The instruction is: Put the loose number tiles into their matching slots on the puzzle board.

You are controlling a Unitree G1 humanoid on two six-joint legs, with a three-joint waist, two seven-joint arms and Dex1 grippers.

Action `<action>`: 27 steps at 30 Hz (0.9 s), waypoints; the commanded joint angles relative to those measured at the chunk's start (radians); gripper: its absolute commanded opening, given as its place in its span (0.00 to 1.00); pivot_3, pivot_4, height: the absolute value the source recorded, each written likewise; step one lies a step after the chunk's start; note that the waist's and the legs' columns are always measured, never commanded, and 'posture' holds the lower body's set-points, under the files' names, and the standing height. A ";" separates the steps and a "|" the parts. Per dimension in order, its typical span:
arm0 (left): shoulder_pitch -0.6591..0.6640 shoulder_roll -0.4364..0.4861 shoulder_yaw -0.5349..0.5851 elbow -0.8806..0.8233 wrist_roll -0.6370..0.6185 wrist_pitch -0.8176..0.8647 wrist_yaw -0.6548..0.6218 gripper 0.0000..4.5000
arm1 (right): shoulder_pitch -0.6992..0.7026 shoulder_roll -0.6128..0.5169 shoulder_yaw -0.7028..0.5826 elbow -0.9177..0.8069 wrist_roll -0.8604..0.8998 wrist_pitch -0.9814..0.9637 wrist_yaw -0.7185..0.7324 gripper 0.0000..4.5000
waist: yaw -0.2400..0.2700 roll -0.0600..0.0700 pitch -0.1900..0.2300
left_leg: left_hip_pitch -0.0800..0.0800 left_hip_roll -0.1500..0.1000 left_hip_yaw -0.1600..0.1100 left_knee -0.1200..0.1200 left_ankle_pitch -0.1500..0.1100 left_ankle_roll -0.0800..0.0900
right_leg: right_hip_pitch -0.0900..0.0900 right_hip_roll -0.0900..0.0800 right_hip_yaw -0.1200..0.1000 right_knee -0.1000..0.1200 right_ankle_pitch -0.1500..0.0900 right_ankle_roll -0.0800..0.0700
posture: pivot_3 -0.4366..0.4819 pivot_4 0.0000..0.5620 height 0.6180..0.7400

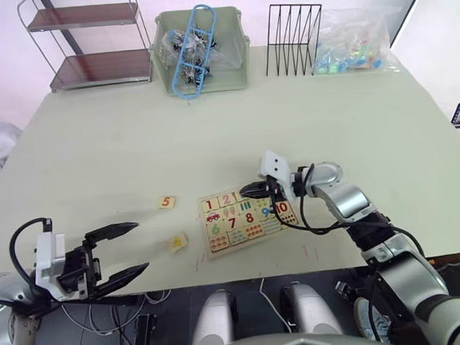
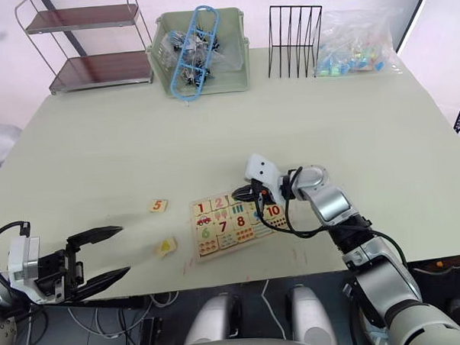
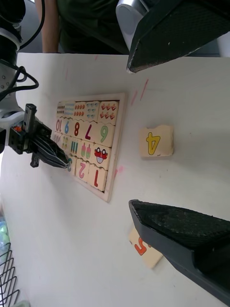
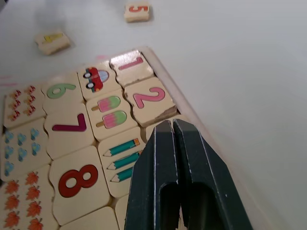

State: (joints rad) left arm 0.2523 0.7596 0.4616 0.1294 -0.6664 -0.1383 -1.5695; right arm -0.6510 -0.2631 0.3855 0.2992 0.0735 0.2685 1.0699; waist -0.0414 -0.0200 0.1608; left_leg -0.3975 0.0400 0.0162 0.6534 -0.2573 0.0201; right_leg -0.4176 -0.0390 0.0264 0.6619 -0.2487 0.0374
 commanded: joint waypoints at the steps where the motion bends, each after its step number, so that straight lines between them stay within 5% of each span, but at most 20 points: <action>1: 0.000 0.002 0.013 -0.005 0.002 -0.015 -0.009 1.00 | 0.007 -0.009 0.026 0.001 -0.033 0.014 -0.007 0.01 | 0.000 0.000 0.000 | 0.000 0.000 0.000 0.000 0.000 0.000 | 0.000 0.000 0.000 0.000 0.000 0.000 | 0.48 0.27 1.00; 15: 0.006 -0.008 0.014 -0.015 0.021 -0.016 0.016 1.00 | 0.034 0.001 -0.101 -0.130 0.089 0.029 -0.035 0.01 | 0.001 0.000 0.000 | 0.000 0.000 0.000 0.000 0.000 0.000 | 0.000 0.000 0.000 0.000 0.000 0.000 | 0.48 0.27 1.00; 27: 0.007 -0.055 0.024 -0.011 0.064 -0.010 0.160 1.00 | 0.261 -0.099 -0.332 -0.391 0.212 0.002 -0.147 0.01 | 0.006 -0.001 -0.001 | 0.000 0.000 0.000 0.000 0.000 0.000 | 0.001 0.000 0.000 0.000 0.000 0.000 | 0.48 0.27 1.00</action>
State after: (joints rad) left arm 0.2538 0.7054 0.4615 0.1286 -0.6104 -0.1430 -1.4527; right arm -0.4177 -0.3564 0.1221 -0.0290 0.2431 0.3395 0.9434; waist -0.0359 -0.0209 0.1603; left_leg -0.3975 0.0400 0.0162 0.6534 -0.2573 0.0201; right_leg -0.4169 -0.0392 0.0266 0.6614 -0.2486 0.0376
